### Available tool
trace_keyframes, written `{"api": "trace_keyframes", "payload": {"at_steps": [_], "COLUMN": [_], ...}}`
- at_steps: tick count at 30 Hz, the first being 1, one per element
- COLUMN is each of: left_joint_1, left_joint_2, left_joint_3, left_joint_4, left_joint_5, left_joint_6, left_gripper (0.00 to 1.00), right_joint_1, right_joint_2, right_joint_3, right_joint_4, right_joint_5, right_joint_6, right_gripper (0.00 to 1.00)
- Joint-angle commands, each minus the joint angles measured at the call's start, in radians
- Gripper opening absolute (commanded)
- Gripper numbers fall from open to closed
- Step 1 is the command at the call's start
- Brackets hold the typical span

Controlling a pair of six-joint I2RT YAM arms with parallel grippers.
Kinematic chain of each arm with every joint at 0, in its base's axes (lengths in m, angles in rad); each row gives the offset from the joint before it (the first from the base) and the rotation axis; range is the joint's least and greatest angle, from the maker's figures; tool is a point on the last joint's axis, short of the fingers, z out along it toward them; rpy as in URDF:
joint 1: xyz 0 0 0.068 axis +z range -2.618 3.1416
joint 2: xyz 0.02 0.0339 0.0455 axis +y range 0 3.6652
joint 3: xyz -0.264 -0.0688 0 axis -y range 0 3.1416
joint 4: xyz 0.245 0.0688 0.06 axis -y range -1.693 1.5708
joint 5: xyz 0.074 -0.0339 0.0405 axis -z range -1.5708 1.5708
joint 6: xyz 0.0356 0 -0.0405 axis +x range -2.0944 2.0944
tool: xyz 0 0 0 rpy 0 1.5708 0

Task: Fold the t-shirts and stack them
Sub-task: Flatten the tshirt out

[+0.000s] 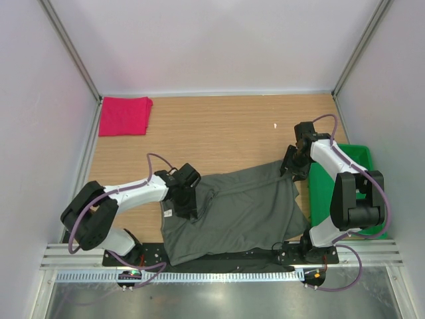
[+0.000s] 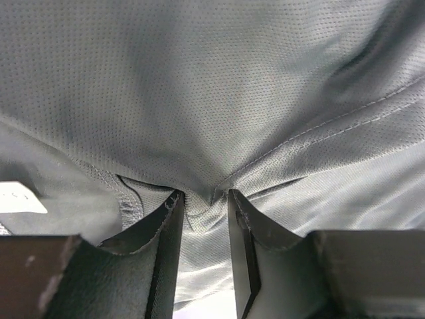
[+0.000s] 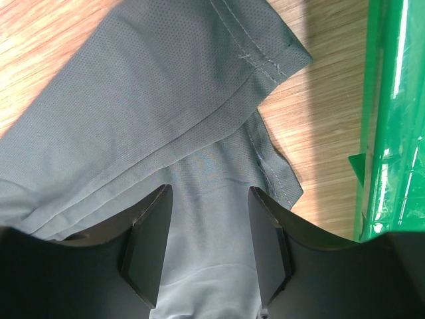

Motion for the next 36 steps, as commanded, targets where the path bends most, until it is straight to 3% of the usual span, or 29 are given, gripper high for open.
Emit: {"api": "trace_keyframes", "payload": {"at_steps": [1, 3, 4, 10, 15, 16, 18, 19, 22, 27, 30, 36], "left_joint_1": [-0.004, 0.006, 0.020, 0.247, 0.345, 0.353, 0.362, 0.362, 0.362, 0.362, 0.373, 0.401], "left_joint_2": [0.017, 0.026, 0.031, 0.058, 0.209, 0.230, 0.229, 0.208, 0.064, -0.104, -0.078, 0.011], "left_joint_3": [-0.005, -0.005, -0.002, 0.058, 0.352, 0.400, 0.464, 0.462, 0.352, 0.189, 0.144, 0.199], "left_joint_4": [0.055, 0.055, 0.048, 0.124, 0.028, -0.007, -0.082, -0.098, -0.103, -0.097, -0.078, -0.044], "left_joint_5": [0.009, -0.005, -0.019, -0.022, -0.066, -0.097, -0.175, -0.190, -0.185, -0.129, -0.126, -0.177], "left_joint_6": [0.028, 0.060, 0.071, 0.201, 0.336, 0.355, 0.398, 0.398, 0.360, 0.330, 0.358, 0.444], "left_gripper": [0.29, 0.17, 0.00, 0.00, 0.00, 0.04, 0.23, 0.43, 0.63, 0.57, 0.58, 0.59], "right_joint_1": [0.003, 0.001, 0.003, 0.003, 0.047, 0.061, 0.069, 0.072, 0.087, 0.208, 0.315, 0.362], "right_joint_2": [-0.012, -0.013, -0.015, -0.020, 0.000, 0.002, -0.003, -0.004, -0.012, -0.072, -0.076, -0.058], "right_joint_3": [-0.004, -0.004, -0.002, -0.010, -0.010, -0.007, -0.007, -0.015, -0.041, -0.079, -0.102, -0.142], "right_joint_4": [0.024, 0.024, 0.022, 0.019, 0.024, 0.019, 0.013, 0.004, -0.015, -0.021, -0.019, 0.002], "right_joint_5": [-0.008, -0.009, -0.009, -0.032, -0.061, -0.057, -0.047, -0.046, -0.032, -0.003, 0.002, 0.058], "right_joint_6": [-0.003, -0.002, 0.000, 0.012, 0.037, 0.038, 0.038, 0.037, 0.029, 0.055, 0.095, 0.115], "right_gripper": [0.55, 0.55, 0.55, 0.55, 0.53, 0.53, 0.54, 0.54, 0.55, 0.56, 0.58, 0.58]}}
